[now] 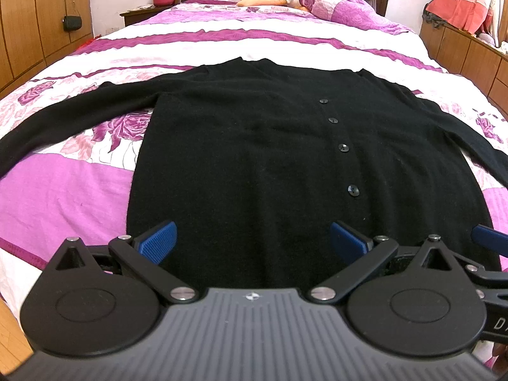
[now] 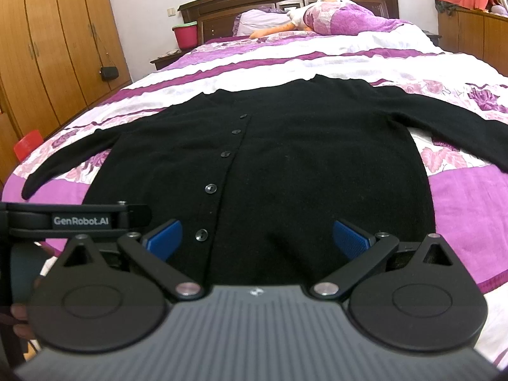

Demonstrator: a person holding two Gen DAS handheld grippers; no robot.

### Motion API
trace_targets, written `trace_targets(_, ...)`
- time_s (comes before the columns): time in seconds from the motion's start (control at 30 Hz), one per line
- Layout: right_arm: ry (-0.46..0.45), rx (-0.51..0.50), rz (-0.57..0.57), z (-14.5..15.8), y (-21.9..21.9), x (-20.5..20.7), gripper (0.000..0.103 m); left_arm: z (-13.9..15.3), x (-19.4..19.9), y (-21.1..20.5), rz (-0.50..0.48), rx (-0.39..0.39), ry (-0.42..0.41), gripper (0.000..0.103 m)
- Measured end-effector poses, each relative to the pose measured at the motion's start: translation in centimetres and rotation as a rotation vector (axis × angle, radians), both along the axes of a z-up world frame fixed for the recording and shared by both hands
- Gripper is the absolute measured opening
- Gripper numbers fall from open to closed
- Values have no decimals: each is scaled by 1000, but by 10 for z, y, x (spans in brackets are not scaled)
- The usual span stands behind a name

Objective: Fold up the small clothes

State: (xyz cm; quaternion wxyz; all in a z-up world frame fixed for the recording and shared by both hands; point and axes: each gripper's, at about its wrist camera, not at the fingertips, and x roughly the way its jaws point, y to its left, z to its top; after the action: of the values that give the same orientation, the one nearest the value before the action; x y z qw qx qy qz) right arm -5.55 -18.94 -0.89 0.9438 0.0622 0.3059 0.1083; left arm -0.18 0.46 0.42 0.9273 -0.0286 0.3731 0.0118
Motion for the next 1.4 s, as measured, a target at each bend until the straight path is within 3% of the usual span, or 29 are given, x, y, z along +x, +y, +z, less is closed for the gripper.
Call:
trace_targets(0.63, -2, 32, -51, 4, -24, 16, 103, 11, 27, -7, 7, -6, 23, 103)
trace_targets(1.17, 2, 24, -229, 7, -112, 48, 103, 29, 82, -31, 5, -52, 58, 103)
trace_targets(1.4, 52, 106, -378, -4, -177, 72, 103, 26, 110, -53, -23, -85, 111, 103)
